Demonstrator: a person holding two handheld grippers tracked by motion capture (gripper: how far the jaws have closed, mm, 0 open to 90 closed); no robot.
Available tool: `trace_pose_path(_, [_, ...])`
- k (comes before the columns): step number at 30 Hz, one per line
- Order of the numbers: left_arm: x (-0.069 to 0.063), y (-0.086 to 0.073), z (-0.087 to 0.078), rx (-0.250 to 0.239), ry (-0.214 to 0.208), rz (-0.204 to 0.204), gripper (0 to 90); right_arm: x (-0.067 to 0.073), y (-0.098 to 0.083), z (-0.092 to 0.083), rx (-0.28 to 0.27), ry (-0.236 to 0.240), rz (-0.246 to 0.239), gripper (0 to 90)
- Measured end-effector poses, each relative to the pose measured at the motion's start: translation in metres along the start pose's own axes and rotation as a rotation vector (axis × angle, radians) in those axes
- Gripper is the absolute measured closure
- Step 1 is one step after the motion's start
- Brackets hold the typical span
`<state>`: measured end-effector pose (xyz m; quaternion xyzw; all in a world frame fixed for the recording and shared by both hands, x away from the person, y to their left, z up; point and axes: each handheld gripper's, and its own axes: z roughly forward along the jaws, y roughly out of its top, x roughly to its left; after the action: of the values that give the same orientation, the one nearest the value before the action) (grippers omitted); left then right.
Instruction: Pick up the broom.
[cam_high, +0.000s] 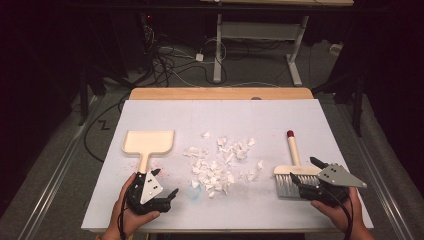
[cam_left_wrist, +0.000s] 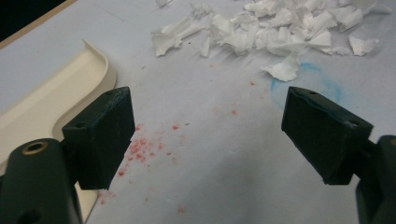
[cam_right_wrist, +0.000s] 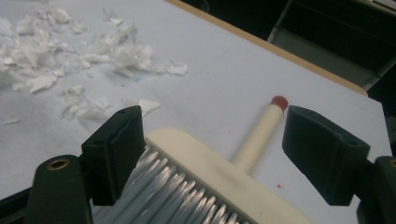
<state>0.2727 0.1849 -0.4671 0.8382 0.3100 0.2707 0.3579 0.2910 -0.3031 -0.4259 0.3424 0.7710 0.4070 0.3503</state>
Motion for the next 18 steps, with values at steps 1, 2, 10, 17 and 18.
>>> trace_pose_path(1, [0.001,0.0,0.001,0.001,-0.003,-0.006,16.5,-0.001,0.001,-0.001,-0.014,-0.005,0.005,20.5])
trace_pose_path(2, [0.001,0.0,0.001,0.003,-0.006,-0.013,16.5,-0.001,0.001,-0.001,-0.014,-0.005,0.005,20.5])
trace_pose_path(10, [-0.001,0.0,0.002,0.002,-0.015,0.005,16.5,-0.007,0.0,-0.003,-0.015,-0.043,0.013,18.2])
trace_pose_path(17, [-0.003,-0.002,0.0,0.013,-0.022,0.007,16.5,-0.013,0.001,0.0,0.013,-0.068,0.039,18.0])
trace_pose_path(18, [-0.004,-0.003,0.0,0.016,-0.02,0.007,16.5,-0.015,0.002,0.003,0.026,-0.079,0.042,18.0])
